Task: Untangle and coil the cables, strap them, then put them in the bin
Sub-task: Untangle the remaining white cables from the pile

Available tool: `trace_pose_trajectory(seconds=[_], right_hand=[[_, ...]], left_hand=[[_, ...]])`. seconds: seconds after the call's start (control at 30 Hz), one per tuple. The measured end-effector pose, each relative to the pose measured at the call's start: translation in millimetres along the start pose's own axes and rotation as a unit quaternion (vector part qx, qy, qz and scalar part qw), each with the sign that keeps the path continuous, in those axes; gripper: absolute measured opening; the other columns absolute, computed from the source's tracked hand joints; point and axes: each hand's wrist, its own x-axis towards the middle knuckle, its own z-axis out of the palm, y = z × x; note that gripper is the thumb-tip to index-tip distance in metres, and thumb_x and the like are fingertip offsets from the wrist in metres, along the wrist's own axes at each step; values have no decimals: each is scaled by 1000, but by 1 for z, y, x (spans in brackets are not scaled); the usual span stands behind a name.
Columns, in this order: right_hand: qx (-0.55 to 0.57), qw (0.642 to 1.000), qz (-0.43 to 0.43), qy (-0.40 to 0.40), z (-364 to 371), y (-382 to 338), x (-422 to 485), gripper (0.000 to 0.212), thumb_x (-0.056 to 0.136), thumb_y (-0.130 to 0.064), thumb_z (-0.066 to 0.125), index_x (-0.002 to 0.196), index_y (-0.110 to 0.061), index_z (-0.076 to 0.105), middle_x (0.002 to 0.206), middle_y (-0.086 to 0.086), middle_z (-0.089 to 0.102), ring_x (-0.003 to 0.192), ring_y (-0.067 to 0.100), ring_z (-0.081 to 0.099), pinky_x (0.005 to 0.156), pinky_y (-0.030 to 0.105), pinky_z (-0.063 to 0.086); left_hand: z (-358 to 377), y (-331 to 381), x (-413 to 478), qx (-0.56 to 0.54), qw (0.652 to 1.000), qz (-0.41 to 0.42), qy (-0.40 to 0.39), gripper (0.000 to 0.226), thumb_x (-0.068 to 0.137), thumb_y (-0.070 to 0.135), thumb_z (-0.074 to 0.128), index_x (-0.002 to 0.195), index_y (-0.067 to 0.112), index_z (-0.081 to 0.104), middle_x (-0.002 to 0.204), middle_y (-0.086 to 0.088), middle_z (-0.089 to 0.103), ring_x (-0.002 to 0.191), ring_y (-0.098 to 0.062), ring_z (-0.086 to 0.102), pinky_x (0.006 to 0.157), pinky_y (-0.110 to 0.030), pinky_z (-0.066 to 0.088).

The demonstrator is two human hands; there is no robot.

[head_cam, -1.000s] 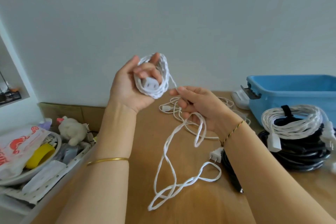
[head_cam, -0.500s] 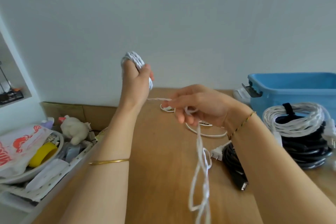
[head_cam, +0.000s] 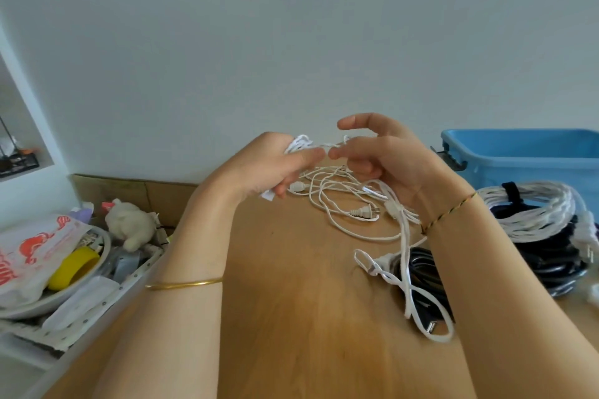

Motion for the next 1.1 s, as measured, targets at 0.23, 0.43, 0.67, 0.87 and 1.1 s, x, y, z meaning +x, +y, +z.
trace_pose_trajectory(seconds=[0.23,0.43,0.67,0.87,1.1], right_hand=[[-235,966,-53,95,-7,5,1,6,82,-3,68,88,-2,67,67,15,54,50,14,42,50,22,38],[-197,953,-98,208,-15,12,4,11,89,-10,62,90,-2,68,59,6,51,36,5,44,45,19,43],[-220,975,20,-3,2,22,-2,29,99,-23,45,92,-5,68,60,3,41,40,10,42,69,43,57],[-175,975,57,-124,14,26,-2,36,101,-28,41,103,-2,67,62,0,42,41,10,40,51,32,43],[-238,953,45,-180,19,25,-5,26,93,-22,58,98,3,63,59,1,54,47,9,45,53,23,37]], left_hand=[[-6,-11,5,67,984,-38,159,44,93,40,53,81,-2,56,62,-11,50,54,-23,50,64,-38,47],[-11,4,-5,-122,986,-102,-46,39,95,39,51,83,4,63,43,5,36,37,-10,38,47,-23,45],[-19,4,-3,-556,796,-70,-227,42,88,33,40,69,5,64,32,9,36,29,-4,30,39,-16,37],[-21,4,1,-734,674,-79,-29,47,94,32,40,80,-5,64,43,9,36,36,-5,36,47,-16,46],[-24,0,11,-676,697,16,237,26,101,19,33,79,10,44,65,-2,45,60,-15,47,88,-39,51]])
